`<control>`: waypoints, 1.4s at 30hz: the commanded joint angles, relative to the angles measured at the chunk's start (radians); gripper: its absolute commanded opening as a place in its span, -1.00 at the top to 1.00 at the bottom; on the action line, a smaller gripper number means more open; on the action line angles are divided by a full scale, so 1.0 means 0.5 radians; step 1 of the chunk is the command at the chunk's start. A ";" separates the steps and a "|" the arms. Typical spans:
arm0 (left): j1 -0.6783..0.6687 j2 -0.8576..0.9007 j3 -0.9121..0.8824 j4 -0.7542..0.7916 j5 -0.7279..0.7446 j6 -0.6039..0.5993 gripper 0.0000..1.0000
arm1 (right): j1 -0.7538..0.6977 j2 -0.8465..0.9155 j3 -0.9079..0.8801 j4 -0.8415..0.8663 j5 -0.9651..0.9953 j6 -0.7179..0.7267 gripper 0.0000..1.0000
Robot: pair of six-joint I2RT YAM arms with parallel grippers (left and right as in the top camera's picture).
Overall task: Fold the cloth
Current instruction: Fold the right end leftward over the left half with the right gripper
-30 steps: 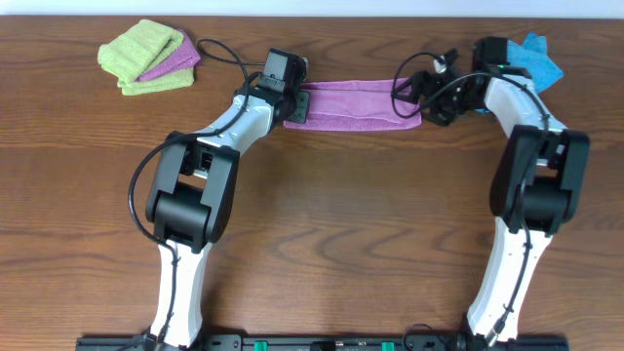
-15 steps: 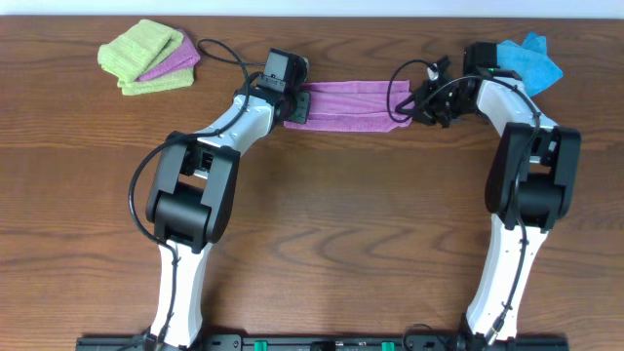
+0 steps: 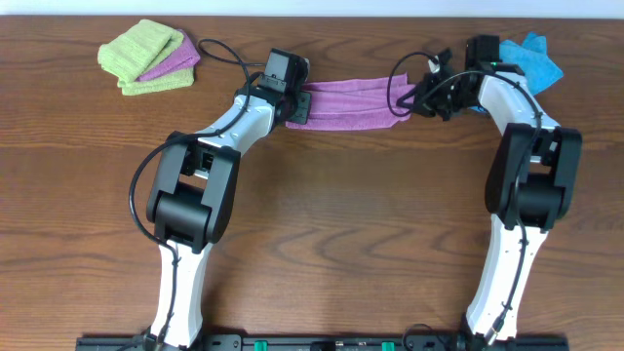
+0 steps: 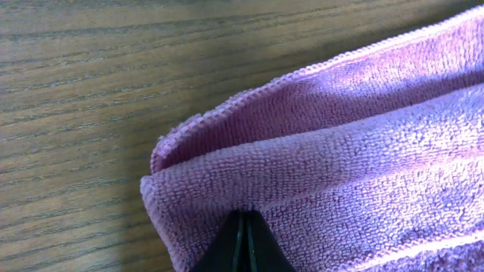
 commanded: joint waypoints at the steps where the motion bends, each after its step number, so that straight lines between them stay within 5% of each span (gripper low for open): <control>1: -0.024 0.085 -0.017 -0.059 0.023 -0.010 0.89 | 0.079 -0.127 0.084 -0.002 -0.020 0.009 0.97; 28: -0.023 0.084 -0.017 -0.110 0.122 -0.062 0.89 | 0.636 -0.155 0.086 0.198 0.196 0.116 0.97; 42: 0.035 -0.019 -0.017 -0.134 0.106 -0.061 0.88 | 0.646 -0.155 0.086 0.192 0.234 0.122 0.97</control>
